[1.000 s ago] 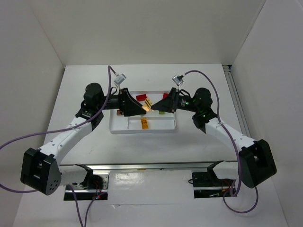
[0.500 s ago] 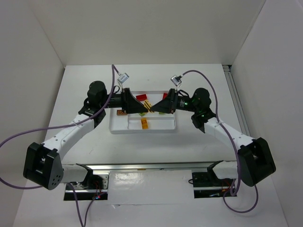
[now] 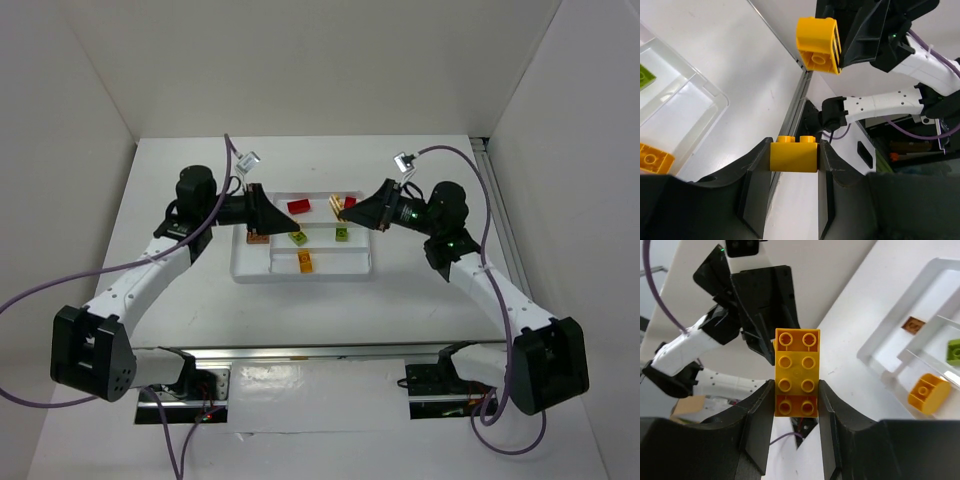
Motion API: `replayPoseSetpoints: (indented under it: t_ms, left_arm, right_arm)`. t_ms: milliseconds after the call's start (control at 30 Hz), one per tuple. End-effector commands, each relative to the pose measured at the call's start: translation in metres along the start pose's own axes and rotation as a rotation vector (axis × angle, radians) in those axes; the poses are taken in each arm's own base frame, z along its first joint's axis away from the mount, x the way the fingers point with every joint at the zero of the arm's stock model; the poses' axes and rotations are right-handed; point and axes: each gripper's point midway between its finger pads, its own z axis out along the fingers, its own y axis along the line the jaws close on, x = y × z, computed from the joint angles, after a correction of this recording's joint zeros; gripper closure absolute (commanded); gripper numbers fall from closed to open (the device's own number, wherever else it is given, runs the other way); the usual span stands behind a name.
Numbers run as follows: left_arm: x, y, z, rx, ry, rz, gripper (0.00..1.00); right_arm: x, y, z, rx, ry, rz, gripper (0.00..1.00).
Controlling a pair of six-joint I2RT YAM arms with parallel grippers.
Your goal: Sort the legos into containers by color
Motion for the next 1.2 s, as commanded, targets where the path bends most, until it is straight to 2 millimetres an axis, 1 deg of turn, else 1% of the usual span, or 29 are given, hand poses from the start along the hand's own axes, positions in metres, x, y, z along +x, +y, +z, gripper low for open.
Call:
replayPoseSetpoints:
  t_ms: [0, 33, 67, 100, 133, 167, 200, 233, 267, 300, 333, 400, 467, 500, 533, 600, 633, 700, 733, 767, 800, 833, 900, 933, 967, 1000, 1067, 1100, 1167]
  left_arm:
    - [0.003, -0.005, -0.006, 0.014, 0.017, 0.047, 1.00]
    - [0.007, 0.004, -0.008, -0.014, 0.019, 0.025, 1.00]
    - [0.009, 0.008, -0.009, -0.035, 0.020, 0.012, 1.00]
    - [0.007, 0.022, -0.009, -0.107, -0.004, 0.002, 1.00]
    - [0.008, 0.035, -0.008, -0.165, -0.002, -0.023, 1.00]
    - [0.020, 0.051, -0.012, -0.248, 0.030, -0.101, 1.00]
    - [0.021, 0.063, -0.008, -0.286, 0.055, -0.093, 1.00]
    - [0.023, 0.073, -0.007, -0.343, 0.059, -0.104, 1.00]
    - [0.030, 0.081, -0.005, -0.381, 0.075, -0.129, 1.00]
    - [0.036, 0.083, -0.002, -0.409, 0.098, -0.145, 1.00]
    - [0.037, 0.098, -0.005, -0.484, 0.084, -0.172, 1.00]
    - [0.040, 0.105, -0.007, -0.543, 0.076, -0.189, 1.00]
    - [0.040, 0.119, -0.015, -0.642, 0.046, -0.226, 1.00]
    - [0.042, 0.126, -0.017, -0.677, 0.046, -0.244, 1.00]
    - [0.039, 0.124, -0.016, -0.692, 0.038, -0.239, 1.00]
    - [0.049, 0.136, -0.016, -0.777, 0.057, -0.259, 1.00]
    - [0.050, 0.132, -0.010, -0.781, 0.075, -0.249, 1.00]
    - [0.056, 0.137, -0.007, -0.819, 0.097, -0.263, 1.00]
    - [0.060, 0.139, -0.002, -0.819, 0.116, -0.266, 1.00]
    - [0.057, 0.139, 0.000, -0.817, 0.114, -0.264, 1.00]
    - [0.063, 0.141, 0.001, -0.832, 0.128, -0.278, 1.00]
    - [0.060, 0.138, 0.004, -0.822, 0.128, -0.268, 1.00]
    - [0.058, 0.138, 0.007, -0.833, 0.125, -0.255, 1.00]
    - [0.057, 0.137, 0.007, -0.835, 0.128, -0.257, 1.00]
    - [0.059, 0.139, 0.014, -0.849, 0.139, -0.242, 1.00]
    - [0.058, 0.142, 0.013, -0.866, 0.144, -0.245, 1.00]
    - [0.060, 0.138, 0.023, -0.865, 0.169, -0.234, 1.00]
    - [0.061, 0.145, 0.025, -0.879, 0.175, -0.239, 1.00]
    - [0.062, 0.145, 0.031, -0.878, 0.193, -0.239, 1.00]
  right_arm:
    - [-0.007, -0.010, -0.006, 0.085, -0.020, -0.050, 0.97]
    - [-0.010, -0.019, -0.009, 0.122, -0.037, -0.046, 0.97]
    - [-0.003, -0.034, -0.010, 0.188, -0.006, 0.006, 0.97]
    - [-0.007, -0.041, -0.010, 0.236, 0.004, -0.041, 0.97]
    - [-0.011, -0.059, -0.011, 0.337, -0.014, -0.052, 0.97]
    - [-0.008, -0.074, -0.013, 0.421, -0.003, -0.058, 0.97]
    - [0.007, -0.097, -0.022, 0.549, 0.046, -0.031, 0.97]
    - [0.007, -0.108, -0.027, 0.630, 0.048, -0.090, 0.97]
    - [0.009, -0.128, -0.032, 0.775, 0.018, -0.128, 0.97]
    - [0.016, -0.140, -0.036, 0.833, 0.039, -0.130, 0.97]
    - [0.021, -0.147, -0.037, 0.862, 0.048, -0.131, 0.97]
    - [0.031, -0.157, -0.030, 0.884, 0.076, -0.134, 0.97]
    - [0.046, -0.165, -0.024, 0.931, 0.102, -0.152, 0.97]
    - [0.049, -0.167, -0.020, 0.950, 0.112, -0.165, 0.97]
    - [0.059, -0.178, -0.019, 0.991, 0.149, -0.164, 0.97]
    - [0.068, -0.181, -0.014, 1.012, 0.174, -0.197, 0.97]
    - [0.071, -0.189, -0.013, 1.028, 0.181, -0.196, 0.97]
    - [0.073, -0.190, -0.006, 1.023, 0.195, -0.199, 0.97]
    - [0.084, -0.197, -0.008, 1.047, 0.232, -0.196, 0.97]
    - [0.086, -0.200, -0.008, 1.059, 0.248, -0.191, 0.95]
    - [0.083, -0.201, -0.006, 1.067, 0.242, -0.195, 0.93]
    - [0.088, -0.205, -0.009, 1.079, 0.265, -0.198, 0.92]
    - [0.091, -0.203, -0.007, 1.072, 0.272, -0.202, 0.76]
    - [0.089, -0.202, -0.005, 1.067, 0.265, -0.205, 0.65]
    - [0.089, -0.202, -0.005, 1.067, 0.265, -0.205, 0.48]
    - [0.084, -0.201, -0.003, 1.068, 0.252, -0.211, 0.37]
    - [0.083, -0.200, -0.003, 1.069, 0.253, -0.211, 0.19]
    - [0.080, -0.196, -0.003, 1.061, 0.248, -0.222, 0.16]
    - [0.079, -0.196, -0.005, 1.075, 0.251, -0.223, 0.16]
